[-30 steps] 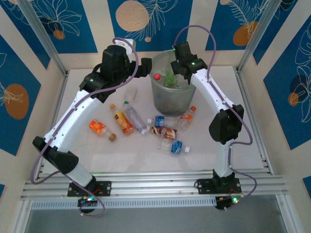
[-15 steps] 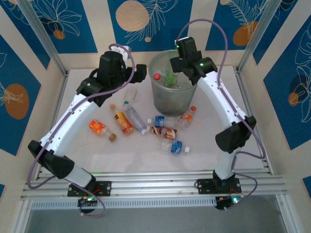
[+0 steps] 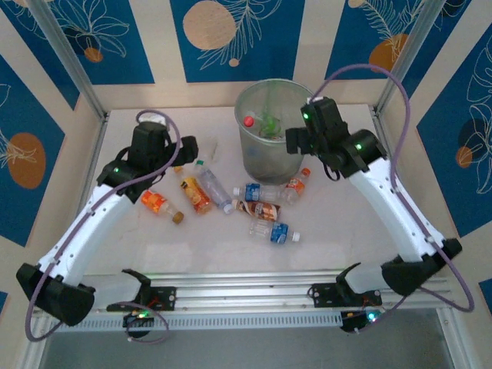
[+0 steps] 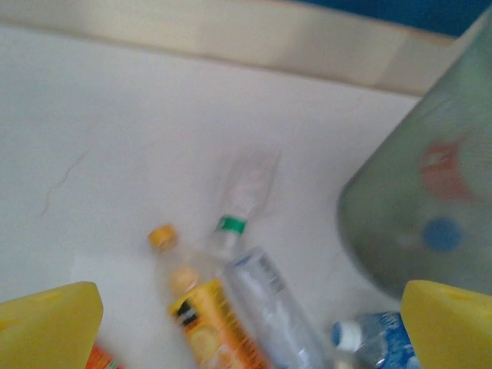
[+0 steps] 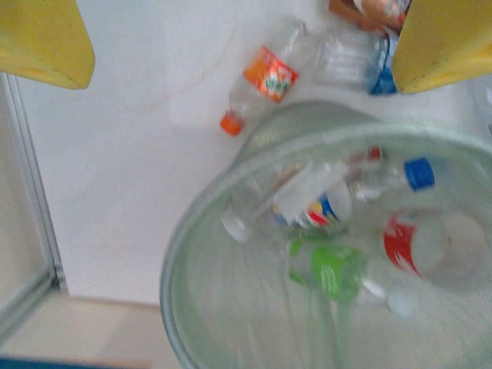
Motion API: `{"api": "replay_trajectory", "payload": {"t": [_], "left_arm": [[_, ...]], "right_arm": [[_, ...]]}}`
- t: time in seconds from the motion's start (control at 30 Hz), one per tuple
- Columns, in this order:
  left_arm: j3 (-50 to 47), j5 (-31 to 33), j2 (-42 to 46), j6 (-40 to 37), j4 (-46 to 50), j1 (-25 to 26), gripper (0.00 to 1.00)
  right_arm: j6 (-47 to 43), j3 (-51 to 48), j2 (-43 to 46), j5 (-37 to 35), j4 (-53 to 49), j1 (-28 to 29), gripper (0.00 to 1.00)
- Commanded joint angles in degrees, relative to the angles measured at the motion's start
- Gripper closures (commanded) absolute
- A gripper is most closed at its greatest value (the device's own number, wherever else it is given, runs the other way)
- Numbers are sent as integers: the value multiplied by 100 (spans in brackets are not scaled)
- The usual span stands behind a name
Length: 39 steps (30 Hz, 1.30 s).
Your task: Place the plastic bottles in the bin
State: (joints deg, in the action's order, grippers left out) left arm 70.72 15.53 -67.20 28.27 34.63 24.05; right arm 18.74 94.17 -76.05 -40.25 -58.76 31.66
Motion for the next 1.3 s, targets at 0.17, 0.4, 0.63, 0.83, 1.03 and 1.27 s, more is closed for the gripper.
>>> {"api": "replay_trajectory", "payload": {"t": [0.17,0.4,0.63,0.83,1.03,1.27], "left_arm": [[-1424,-146,428,1316,112,-367,1],[-2080,-137,94,1842,-218,-564,0],[-2301,83,-321,2278,-330,-761,0],[-2481,-90,-718,2153,-578,-1133,0],[-2492,-366,-1198,2103,-836,-1369,1],[-2550,-466,-1644,2139,-1075,-1508,9]], "right_arm": [[1079,-1282,982,558,-306,7,1],[1492,-2030,1316,877,-452,7,1],[1571,-2158,1352,940,-376,7,1],[1575,-2179,1326,897,-304,-4,1],[1631,-2175,1253,852,-285,-11,1],[1668,-2128,1198,773,-307,-28,1]]}}
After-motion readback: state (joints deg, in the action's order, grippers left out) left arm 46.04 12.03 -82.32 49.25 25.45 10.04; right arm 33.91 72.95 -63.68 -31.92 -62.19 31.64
